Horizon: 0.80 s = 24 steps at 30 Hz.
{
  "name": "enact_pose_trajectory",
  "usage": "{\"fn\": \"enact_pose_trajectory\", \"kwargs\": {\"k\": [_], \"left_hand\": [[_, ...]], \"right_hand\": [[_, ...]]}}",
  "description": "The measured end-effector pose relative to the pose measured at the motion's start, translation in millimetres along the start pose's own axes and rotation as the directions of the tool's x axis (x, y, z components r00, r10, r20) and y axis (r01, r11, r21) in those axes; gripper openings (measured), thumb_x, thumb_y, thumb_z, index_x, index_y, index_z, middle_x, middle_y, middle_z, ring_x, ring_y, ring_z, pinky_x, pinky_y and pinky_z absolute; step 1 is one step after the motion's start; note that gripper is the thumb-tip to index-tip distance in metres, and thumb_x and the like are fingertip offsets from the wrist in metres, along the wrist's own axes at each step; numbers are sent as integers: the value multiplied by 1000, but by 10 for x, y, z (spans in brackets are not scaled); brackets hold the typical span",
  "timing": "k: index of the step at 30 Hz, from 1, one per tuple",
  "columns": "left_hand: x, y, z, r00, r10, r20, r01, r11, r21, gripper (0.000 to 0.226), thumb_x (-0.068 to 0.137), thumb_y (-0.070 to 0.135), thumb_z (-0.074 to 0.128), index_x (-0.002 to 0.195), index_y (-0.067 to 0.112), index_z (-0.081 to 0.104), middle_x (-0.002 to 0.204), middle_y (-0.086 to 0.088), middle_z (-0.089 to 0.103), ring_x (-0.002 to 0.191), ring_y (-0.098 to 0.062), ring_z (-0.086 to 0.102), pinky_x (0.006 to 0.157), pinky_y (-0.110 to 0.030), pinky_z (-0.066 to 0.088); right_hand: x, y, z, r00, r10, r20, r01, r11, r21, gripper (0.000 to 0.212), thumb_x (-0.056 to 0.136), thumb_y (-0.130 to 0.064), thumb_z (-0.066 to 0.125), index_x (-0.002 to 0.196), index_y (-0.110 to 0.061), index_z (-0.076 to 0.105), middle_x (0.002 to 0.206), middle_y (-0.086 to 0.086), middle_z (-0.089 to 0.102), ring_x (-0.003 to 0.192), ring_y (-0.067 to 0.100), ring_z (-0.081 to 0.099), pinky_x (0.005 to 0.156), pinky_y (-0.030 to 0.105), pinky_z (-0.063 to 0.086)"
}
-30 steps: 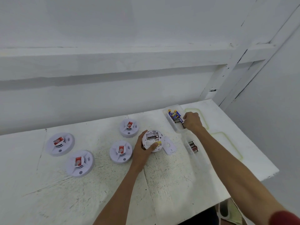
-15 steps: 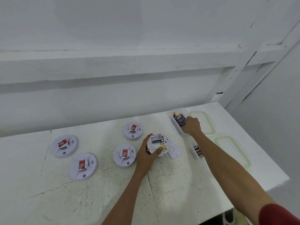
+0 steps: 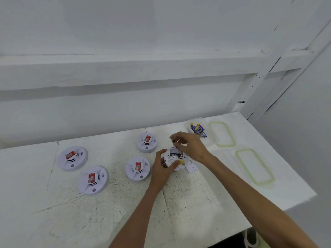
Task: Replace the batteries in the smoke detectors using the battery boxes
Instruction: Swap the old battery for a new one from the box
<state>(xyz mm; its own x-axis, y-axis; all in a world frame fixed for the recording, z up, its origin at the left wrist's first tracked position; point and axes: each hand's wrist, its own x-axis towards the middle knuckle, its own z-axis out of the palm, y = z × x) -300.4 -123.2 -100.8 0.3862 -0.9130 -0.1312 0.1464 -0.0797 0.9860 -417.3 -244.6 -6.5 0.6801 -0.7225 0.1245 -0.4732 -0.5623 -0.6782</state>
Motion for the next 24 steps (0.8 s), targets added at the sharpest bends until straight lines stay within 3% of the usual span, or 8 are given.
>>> {"fn": "enact_pose_trajectory", "kwargs": {"k": [2,6,10,12,17,21,24], "left_hand": [[-2,4,6,1000,13,4,-13,1000,24,53,93,18,78,138,26,50,129,3,68,110,-4,71,82,-23,61],[20,-25,0,999,36,16,-37,998,43,50,98,21,72,144,24,52,135,3,67,118,-9,68,91,-27,60],[15,-33,-15,997,53,52,-55,998,37,49,101,21,68,147,22,52,136,4,67,121,-10,67,96,-30,59],[15,-34,-27,998,43,54,-45,999,29,49,101,23,68,147,22,52,137,4,66,122,-9,66,97,-29,58],[14,-4,-39,998,29,56,-28,1000,-14,41,101,20,68,139,28,55,133,5,68,118,-9,68,89,-25,59],[21,-2,-46,997,28,71,-26,999,-23,39,101,18,68,137,27,57,132,3,69,116,-8,69,87,-23,59],[33,-18,-47,997,12,76,-10,1000,-30,44,101,20,69,142,24,55,134,1,68,118,-12,69,87,-23,59]], "right_hand": [[-62,42,58,998,-42,48,42,999,-1,24,92,-14,70,114,-23,72,102,-9,74,92,5,69,84,24,56],[-91,134,55,991,-90,98,105,983,-152,22,96,-24,64,117,-27,73,109,-9,72,99,7,63,87,30,52],[-136,235,45,972,-132,192,178,952,-248,27,99,-20,61,124,-22,70,120,-1,61,90,8,60,81,29,53],[-147,234,26,958,-129,254,199,941,-273,35,98,-20,57,131,-23,65,125,-1,61,95,12,62,83,30,53],[-114,194,-148,864,30,503,183,911,-369,73,81,-40,56,150,-32,37,151,-4,47,131,18,52,106,40,47],[-4,189,-297,751,124,649,288,823,-490,93,79,-32,69,157,-35,19,163,-4,28,133,25,48,106,46,45],[51,103,-310,742,102,663,368,765,-529,92,82,-24,77,157,-29,25,161,0,34,124,26,53,101,39,46]]}}
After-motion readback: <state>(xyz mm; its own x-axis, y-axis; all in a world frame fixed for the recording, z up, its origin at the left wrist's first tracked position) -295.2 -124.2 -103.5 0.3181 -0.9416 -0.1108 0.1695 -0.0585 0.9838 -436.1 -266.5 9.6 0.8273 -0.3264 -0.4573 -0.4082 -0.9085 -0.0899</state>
